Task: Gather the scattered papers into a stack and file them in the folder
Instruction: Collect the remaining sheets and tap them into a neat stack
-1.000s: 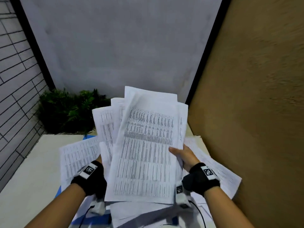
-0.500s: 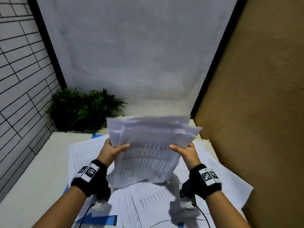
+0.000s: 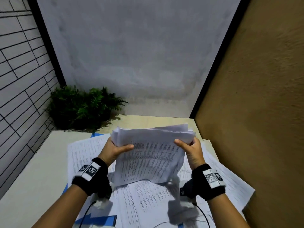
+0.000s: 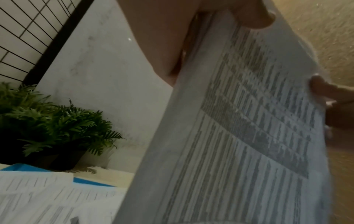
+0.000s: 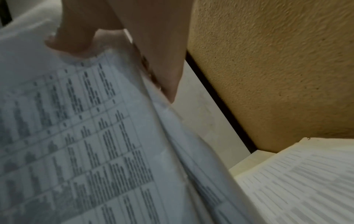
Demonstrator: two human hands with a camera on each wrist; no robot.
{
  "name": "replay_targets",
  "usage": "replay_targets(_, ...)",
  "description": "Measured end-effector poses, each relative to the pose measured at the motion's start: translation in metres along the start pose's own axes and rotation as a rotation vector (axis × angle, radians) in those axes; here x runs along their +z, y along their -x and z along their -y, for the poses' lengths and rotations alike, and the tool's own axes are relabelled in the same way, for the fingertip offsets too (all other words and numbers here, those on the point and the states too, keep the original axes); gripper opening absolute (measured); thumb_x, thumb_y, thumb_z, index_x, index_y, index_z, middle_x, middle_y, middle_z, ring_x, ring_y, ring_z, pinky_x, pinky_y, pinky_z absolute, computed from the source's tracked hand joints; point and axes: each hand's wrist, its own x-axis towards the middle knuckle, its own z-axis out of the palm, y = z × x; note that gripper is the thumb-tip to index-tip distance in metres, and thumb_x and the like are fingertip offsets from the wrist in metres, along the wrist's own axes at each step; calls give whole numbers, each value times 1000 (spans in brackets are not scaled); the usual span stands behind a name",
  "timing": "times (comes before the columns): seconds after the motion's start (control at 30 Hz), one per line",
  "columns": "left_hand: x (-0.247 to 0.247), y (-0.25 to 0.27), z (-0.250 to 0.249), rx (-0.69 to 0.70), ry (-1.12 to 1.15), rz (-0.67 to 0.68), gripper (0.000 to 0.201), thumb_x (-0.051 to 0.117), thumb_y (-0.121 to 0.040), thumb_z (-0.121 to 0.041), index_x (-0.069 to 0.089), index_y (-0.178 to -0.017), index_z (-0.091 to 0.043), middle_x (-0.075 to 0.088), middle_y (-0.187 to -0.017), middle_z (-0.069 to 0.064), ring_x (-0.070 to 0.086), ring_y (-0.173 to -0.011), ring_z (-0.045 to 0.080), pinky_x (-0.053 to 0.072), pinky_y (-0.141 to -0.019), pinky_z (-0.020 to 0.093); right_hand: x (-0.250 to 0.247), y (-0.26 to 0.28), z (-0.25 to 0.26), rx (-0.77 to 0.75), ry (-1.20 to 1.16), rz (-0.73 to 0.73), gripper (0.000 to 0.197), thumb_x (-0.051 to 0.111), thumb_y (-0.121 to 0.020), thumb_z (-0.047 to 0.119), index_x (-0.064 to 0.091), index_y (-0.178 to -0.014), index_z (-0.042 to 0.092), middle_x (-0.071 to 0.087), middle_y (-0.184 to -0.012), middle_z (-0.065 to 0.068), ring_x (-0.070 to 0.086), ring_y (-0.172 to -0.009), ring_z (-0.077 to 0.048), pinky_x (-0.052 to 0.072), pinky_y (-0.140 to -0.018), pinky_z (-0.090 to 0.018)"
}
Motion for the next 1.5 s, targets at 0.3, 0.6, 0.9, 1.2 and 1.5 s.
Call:
replay_targets(0.3,-1,-11,11,-64,-30,-1,64,82,-36,-43,60,-94,-26,69,-88,0,67,-85,13,56,-70,20,11,-21,46,-277,352,54,21,69,-78,7,69,-69,26,69,-66,18,58,-66,0,47,-65,-15)
replay_targets(0.6,-1,-15,18,-154,-40,-85,49,74,-42,-44,65,-79,-14,70,-76,6,66,-76,22,53,-82,43,-19,-7,-4,45,-30,-173,106,67,-45,79,51,-127,14,57,-132,-8,56,-119,-22,47,-99,-33)
replay_targets(0.9,1,-13,23,-157,-10,-47,80,84,-21,-55,60,-89,-22,69,-88,5,65,-86,17,53,-79,35,5,1,-32,201,86,-32,79,87,-31,50,63,-97,16,74,-89,-1,66,-97,-29,53,-92,-41)
replay_targets(1.2,4,-6,-9,1,153,-92,61,83,-9,-60,75,-61,-29,71,-57,-18,64,-59,-5,52,-57,10,-10,-8,5,107,64,140,55,84,-46,4,55,-91,16,74,-68,15,69,-72,-3,55,-63,-15)
replay_targets(1.5,0,6,23,-224,-47,70,79,83,-18,-60,64,-86,-24,74,-75,-5,69,-78,9,55,-72,26,-24,-1,-32,312,37,115,90,92,-25,45,63,-103,11,75,-94,-1,65,-101,-27,43,-101,-46)
